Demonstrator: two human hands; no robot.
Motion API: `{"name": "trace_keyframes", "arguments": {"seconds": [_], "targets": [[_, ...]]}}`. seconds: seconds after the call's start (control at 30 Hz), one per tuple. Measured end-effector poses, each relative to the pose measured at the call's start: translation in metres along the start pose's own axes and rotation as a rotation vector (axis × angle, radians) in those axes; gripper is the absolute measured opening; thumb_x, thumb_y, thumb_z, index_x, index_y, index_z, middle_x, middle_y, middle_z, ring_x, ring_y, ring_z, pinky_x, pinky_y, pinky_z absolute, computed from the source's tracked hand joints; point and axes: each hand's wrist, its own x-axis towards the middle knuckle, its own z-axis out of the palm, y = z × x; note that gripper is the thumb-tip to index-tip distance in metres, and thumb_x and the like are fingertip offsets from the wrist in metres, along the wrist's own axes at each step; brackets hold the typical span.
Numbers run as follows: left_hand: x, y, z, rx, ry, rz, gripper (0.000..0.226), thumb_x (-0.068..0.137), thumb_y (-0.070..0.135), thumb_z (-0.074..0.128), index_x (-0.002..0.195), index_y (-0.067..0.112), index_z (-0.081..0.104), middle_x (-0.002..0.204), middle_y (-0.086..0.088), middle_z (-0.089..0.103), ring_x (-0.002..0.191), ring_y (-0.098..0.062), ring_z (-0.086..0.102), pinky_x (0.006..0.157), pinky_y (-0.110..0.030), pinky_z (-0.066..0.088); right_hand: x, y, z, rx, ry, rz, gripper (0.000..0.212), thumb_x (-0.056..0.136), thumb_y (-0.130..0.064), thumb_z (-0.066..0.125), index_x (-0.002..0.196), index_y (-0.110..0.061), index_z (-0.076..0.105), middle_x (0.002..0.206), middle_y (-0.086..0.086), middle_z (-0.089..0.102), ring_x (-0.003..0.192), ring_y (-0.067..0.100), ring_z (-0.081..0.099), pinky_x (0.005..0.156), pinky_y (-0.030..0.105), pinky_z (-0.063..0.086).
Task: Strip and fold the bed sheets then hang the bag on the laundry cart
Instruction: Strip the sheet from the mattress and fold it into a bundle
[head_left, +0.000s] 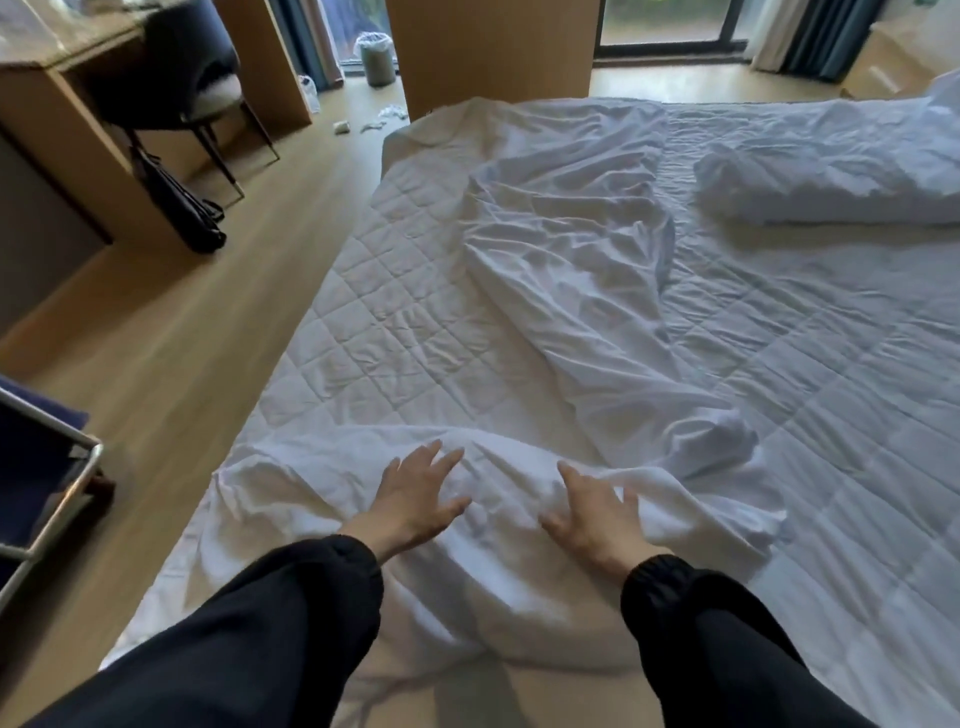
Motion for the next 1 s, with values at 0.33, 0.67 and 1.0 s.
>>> {"name": "trace_keyframes", "arguments": {"seconds": [0.33,0.67,1.0], "targets": [[0.014,-0.002,0.011,0.282,-0.139,0.185,0.094,0.073,0.074,0.028,0.152,0.032,-0.002,0.161,0.000,-0.006,0.146,-0.025,-0.015,0.112,-0.058,-0.012,-0.069,-0.020,0.057,0.107,-0.116,-0.156,0.031,0.076,-0.008,0.044,0.084,-0.026,0.069,0.100,-0.003,0.067,0.112,0.024,0.047,0.097,0.032,0.023],[-0.081,0.030,0.026,0.104,-0.442,0.154,0.080,0.064,0.094,0.030,0.088,0.024,0.061,0.095,0.003,0.065,0.085,-0.021,0.058,0.083,-0.041,0.047,-0.141,0.061,0.056,-0.049,0.252,-0.041,0.013,0.045,-0.010,0.049,0.043,-0.023,0.051,0.042,-0.009,0.041,0.052,0.019,0.062,0.052,0.024,0.032],[-0.205,0.051,0.077,-0.100,-0.279,-0.087,0.061,0.075,0.080,0.039,0.091,0.024,0.056,0.094,0.006,0.059,0.082,-0.016,0.055,0.071,-0.030,0.039,-0.252,0.013,0.125,0.762,0.317,0.483,0.069,0.092,-0.038,0.042,0.150,-0.013,0.016,0.157,0.021,0.004,0.144,0.032,0.012,0.113,0.038,0.017]]}}
